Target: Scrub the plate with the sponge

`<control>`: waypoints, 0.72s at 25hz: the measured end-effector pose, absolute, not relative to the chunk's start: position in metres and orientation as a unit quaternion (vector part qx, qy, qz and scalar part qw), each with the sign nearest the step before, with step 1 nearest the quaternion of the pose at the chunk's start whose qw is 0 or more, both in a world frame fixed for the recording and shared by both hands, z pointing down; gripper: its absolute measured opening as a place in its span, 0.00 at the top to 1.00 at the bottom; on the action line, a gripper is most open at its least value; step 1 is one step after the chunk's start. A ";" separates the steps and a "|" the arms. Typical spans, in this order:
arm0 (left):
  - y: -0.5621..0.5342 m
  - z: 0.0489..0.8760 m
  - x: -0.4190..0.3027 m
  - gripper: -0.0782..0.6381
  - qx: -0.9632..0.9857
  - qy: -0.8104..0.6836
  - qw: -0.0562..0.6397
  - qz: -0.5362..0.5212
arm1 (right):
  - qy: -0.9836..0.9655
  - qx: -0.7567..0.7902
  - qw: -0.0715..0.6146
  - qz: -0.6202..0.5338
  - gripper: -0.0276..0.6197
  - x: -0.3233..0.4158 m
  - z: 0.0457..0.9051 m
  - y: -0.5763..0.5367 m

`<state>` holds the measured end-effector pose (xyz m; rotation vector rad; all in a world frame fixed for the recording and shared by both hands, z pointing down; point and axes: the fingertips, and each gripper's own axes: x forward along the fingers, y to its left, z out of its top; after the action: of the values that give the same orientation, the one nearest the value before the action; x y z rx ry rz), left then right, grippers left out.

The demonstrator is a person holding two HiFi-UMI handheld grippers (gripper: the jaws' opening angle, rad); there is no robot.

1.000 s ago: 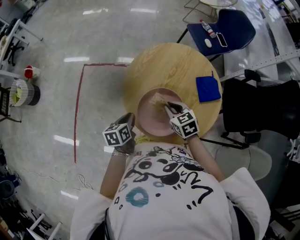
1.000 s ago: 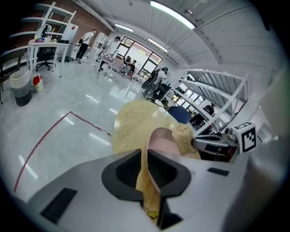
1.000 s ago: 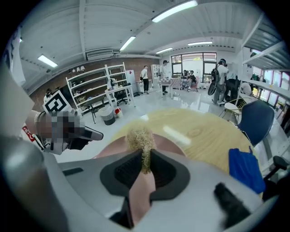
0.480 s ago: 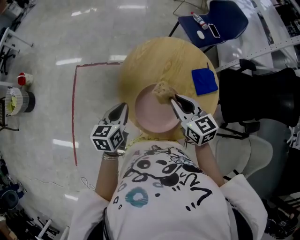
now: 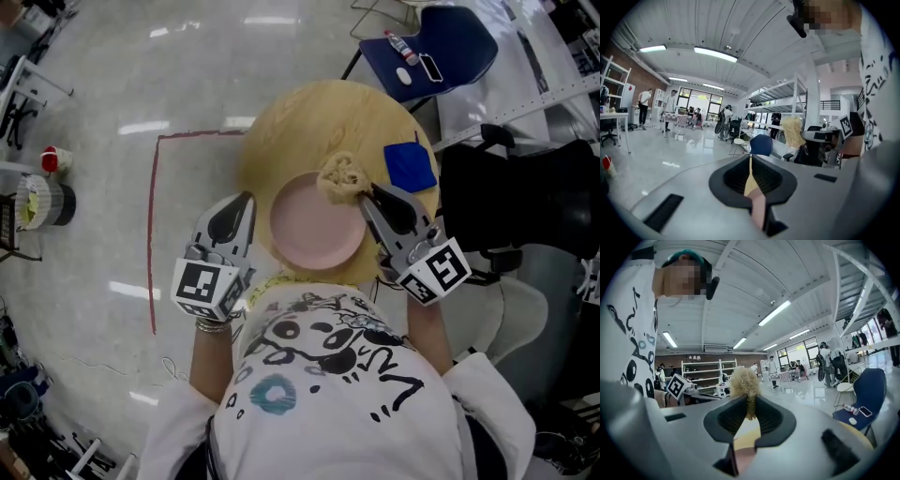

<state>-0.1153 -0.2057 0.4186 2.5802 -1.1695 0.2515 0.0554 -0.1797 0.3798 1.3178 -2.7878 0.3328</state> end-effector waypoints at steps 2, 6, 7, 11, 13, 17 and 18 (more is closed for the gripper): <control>-0.199 0.403 -0.113 0.85 0.901 -0.406 0.128 0.082 | -0.906 0.414 0.002 0.093 0.86 0.056 0.365 -0.173; -0.189 0.373 -0.094 0.85 0.906 -0.409 0.087 0.068 | -0.916 0.396 -0.025 0.065 0.86 0.072 0.340 -0.163; -0.189 0.366 -0.092 0.85 0.905 -0.412 0.077 0.066 | -0.918 0.391 -0.029 0.058 0.86 0.072 0.334 -0.163; -0.189 0.345 -0.092 0.85 0.902 -0.423 0.057 0.057 | -0.924 0.379 -0.036 0.030 0.86 0.072 0.312 -0.164; -0.189 0.333 -0.086 0.85 0.903 -0.424 0.047 0.052 | -0.925 0.377 -0.039 0.018 0.86 0.077 0.303 -0.164; -0.184 0.314 -0.077 0.85 0.907 -0.418 0.024 0.043 | -0.924 0.379 -0.051 0.000 0.86 0.085 0.286 -0.159; -0.182 0.311 -0.075 0.85 0.908 -0.417 0.022 0.044 | -0.924 0.379 -0.053 -0.002 0.86 0.087 0.283 -0.157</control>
<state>-0.0748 -0.1821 0.3115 2.8122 -1.2912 0.1368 0.0868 -0.1573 0.2830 1.2317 -3.0044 -0.0061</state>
